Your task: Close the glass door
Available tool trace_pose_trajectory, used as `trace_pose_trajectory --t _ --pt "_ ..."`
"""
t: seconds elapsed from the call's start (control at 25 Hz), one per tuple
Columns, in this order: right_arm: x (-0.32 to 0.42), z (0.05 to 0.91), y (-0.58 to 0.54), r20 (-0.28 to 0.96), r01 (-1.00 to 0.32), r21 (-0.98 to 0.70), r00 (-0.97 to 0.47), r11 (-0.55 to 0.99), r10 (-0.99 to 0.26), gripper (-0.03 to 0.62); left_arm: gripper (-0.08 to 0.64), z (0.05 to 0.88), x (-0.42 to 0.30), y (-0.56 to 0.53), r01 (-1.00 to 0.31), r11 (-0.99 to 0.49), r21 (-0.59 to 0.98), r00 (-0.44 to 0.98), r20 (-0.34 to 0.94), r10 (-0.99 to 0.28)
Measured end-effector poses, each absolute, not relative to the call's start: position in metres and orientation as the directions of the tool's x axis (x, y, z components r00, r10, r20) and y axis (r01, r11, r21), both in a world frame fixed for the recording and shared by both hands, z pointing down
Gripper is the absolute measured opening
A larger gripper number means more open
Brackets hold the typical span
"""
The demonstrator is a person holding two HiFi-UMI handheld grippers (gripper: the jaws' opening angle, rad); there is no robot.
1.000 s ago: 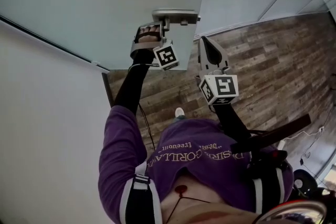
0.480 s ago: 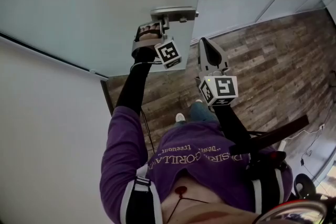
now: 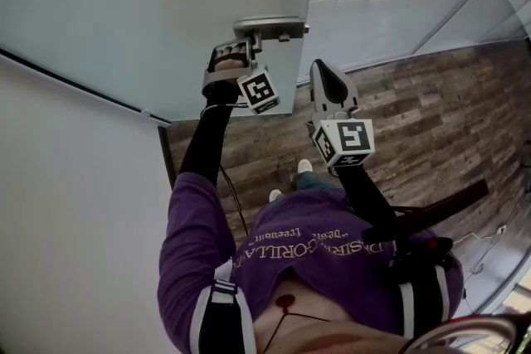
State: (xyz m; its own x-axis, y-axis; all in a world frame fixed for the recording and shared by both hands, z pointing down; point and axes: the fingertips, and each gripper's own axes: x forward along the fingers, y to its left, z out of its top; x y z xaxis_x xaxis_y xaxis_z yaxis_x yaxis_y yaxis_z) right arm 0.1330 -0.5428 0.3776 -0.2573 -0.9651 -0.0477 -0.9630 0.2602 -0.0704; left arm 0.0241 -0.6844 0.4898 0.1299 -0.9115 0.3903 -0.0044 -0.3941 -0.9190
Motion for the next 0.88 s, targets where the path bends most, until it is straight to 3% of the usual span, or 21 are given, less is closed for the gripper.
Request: trace_pose_trajectory --t 0.88 --pt "0.166 0.388 -0.595 -0.050 -0.931 -0.074 -0.354 0.357 -0.934 -0.003 0.043 0.495 0.031 -0.729 -0.065 -0.409 -0.910 0.075 0.404 -0.912"
